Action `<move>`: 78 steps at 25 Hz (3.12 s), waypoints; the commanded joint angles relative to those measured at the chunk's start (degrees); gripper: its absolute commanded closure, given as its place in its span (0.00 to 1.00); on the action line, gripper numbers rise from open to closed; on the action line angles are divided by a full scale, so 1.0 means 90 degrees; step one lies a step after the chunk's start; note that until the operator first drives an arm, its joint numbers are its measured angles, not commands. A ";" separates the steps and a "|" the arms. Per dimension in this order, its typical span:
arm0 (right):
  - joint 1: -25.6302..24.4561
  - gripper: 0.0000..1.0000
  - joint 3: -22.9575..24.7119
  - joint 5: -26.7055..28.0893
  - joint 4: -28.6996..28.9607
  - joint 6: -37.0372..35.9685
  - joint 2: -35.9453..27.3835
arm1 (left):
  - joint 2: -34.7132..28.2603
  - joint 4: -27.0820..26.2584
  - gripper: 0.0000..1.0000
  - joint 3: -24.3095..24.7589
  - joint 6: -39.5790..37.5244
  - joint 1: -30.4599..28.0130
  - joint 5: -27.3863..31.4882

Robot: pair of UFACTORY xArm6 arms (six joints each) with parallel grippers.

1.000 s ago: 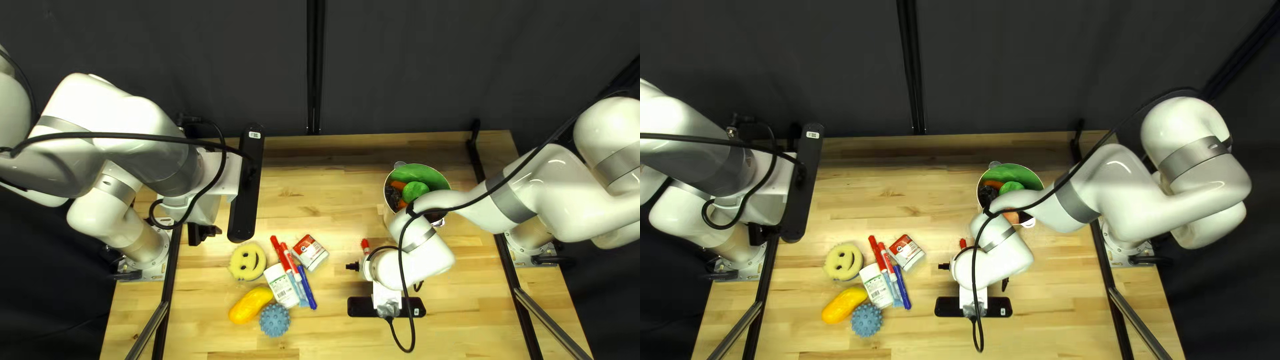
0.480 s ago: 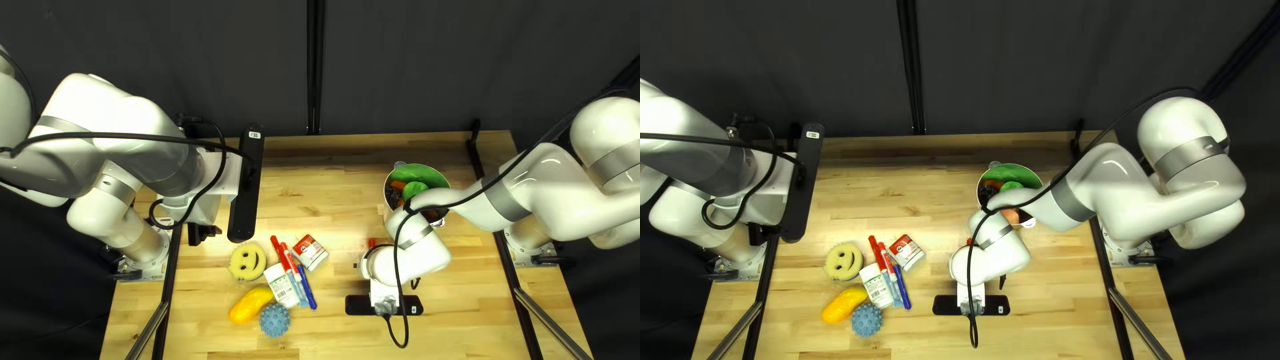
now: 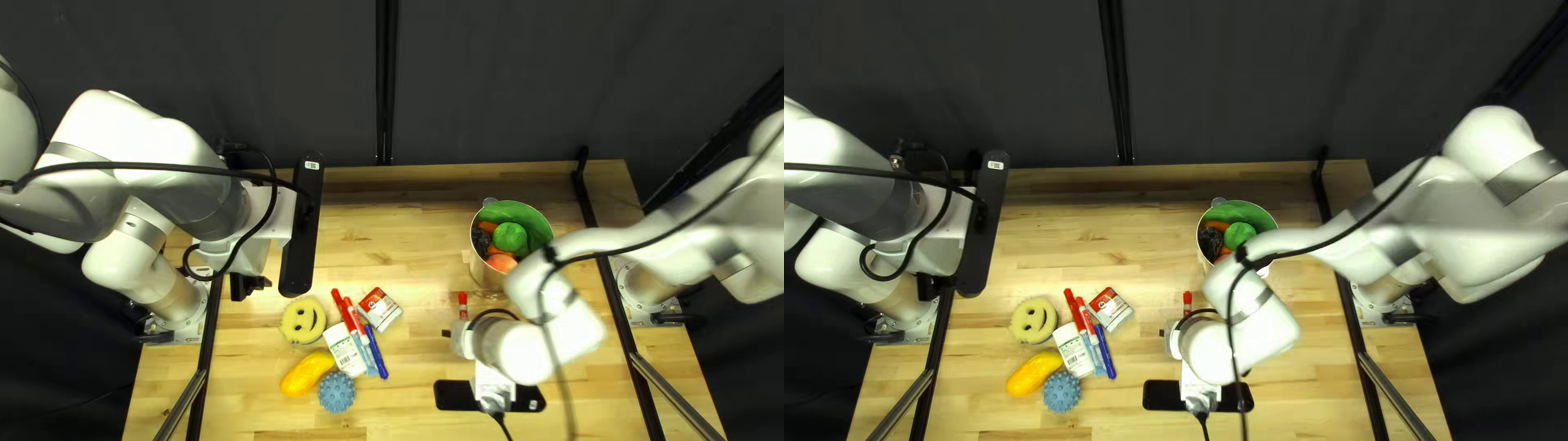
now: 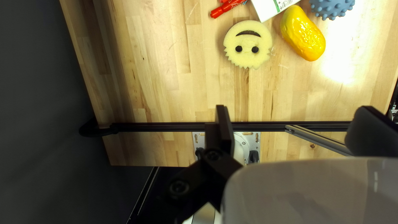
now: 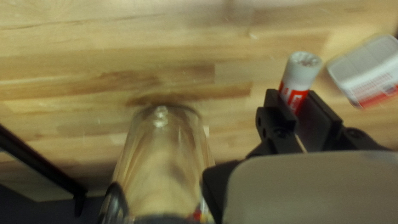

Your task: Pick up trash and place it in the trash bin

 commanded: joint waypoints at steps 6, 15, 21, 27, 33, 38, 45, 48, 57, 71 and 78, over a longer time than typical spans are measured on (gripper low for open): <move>-0.1519 0.99 0.1299 0.0335 0.0299 0.0424 -0.1419 | 0.0000 0.0000 0.00 0.0000 0.0000 0.0000 0.0000; -0.2422 0.95 0.1583 0.0058 0.0901 0.0498 -0.1525 | 0.0000 0.0000 0.00 0.0000 0.0000 0.0000 0.0000; -0.2244 0.00 0.1393 0.0110 0.1020 0.0776 -0.1408 | 0.0000 0.0000 0.00 0.0000 0.0000 0.0000 0.0000; -0.1803 0.00 0.0794 -0.0420 0.1201 0.1352 -0.0837 | 0.0000 0.0000 0.00 0.0000 0.0000 0.0000 0.0000; -0.1661 0.00 0.0325 -0.1421 0.1281 0.1857 0.0064 | 0.0028 -0.0208 0.00 -0.0088 0.0095 0.0157 0.0236; -0.1737 0.00 -0.0091 -0.2041 0.1284 0.2679 0.0858 | -0.0032 -0.0233 0.00 -0.0165 0.0115 0.0199 0.0471; -0.1848 0.00 -0.0452 -0.2433 0.1407 0.4320 0.1498 | -0.0076 -0.0232 0.00 -0.0143 0.0098 0.0213 0.0479; -0.1920 0.00 -0.0520 -0.2616 0.1852 0.4214 0.1568 | -0.0111 -0.0213 0.00 -0.0102 0.0086 0.0215 0.0438; -0.1934 0.00 -0.0529 -0.2628 0.1934 0.4127 0.1571 | -0.0111 -0.0213 0.00 -0.0102 0.0086 0.0215 0.0438; -0.2368 0.00 -0.2197 -0.2331 0.1188 0.9068 0.3138 | -0.0111 -0.0213 0.00 -0.0102 0.0086 0.0215 0.0438; -0.2178 0.00 -0.1990 -0.2365 0.0663 1.1614 0.3193 | -0.0111 -0.0213 0.00 -0.0102 0.0086 0.0215 0.0438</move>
